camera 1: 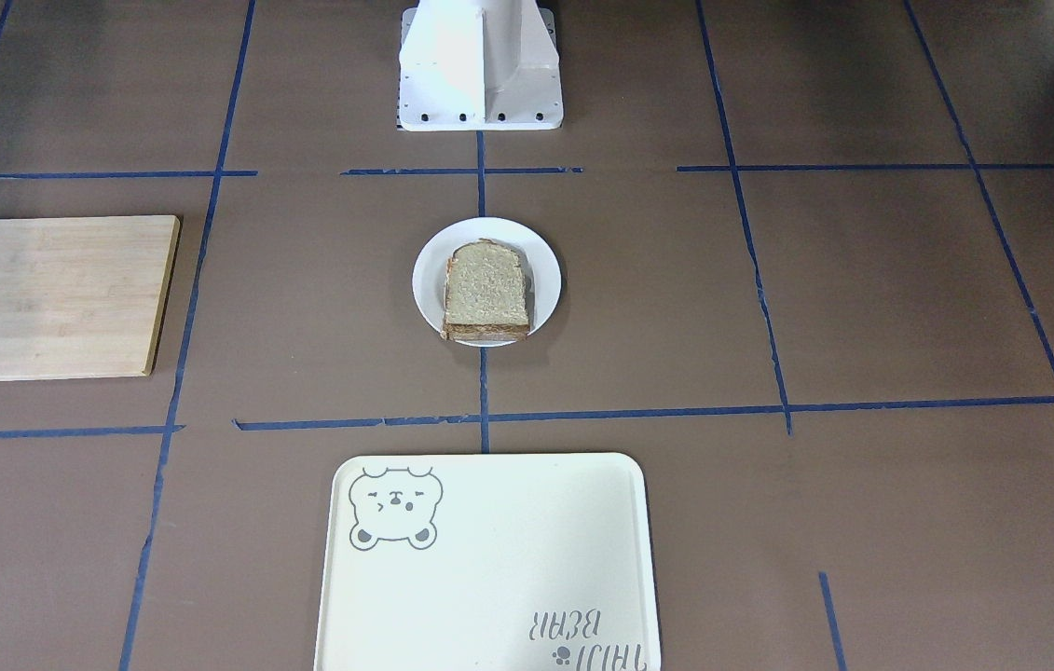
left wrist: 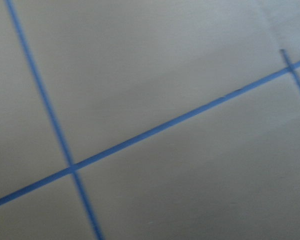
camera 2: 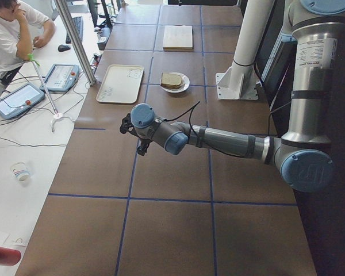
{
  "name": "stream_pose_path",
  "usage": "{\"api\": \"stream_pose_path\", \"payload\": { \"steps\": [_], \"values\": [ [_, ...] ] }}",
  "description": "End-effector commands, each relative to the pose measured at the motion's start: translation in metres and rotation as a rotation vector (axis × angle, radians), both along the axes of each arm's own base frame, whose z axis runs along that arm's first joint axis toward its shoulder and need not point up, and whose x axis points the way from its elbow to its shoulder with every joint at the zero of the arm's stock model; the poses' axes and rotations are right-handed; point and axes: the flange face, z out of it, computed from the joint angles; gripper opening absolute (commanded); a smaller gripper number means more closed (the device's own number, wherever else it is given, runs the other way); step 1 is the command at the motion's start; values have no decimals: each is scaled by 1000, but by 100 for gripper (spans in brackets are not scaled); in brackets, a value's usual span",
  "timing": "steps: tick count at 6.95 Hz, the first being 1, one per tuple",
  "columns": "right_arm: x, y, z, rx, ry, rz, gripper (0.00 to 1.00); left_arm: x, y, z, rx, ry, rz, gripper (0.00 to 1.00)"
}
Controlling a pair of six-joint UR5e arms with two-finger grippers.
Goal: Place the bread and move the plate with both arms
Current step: 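Reach the left gripper toward the white plate and grip its rim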
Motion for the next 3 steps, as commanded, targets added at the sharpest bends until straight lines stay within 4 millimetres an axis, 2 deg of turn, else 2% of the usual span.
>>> {"api": "stream_pose_path", "payload": {
  "steps": [1, 3],
  "values": [
    [1, 1, 2, -8, -2, 9, 100, 132, 32, -59, -156, 166, -105, 100],
    [1, 1, 2, -9, -3, 10, 100, 264, 58, -128, -264, 261, -194, 100]
  ]
}}
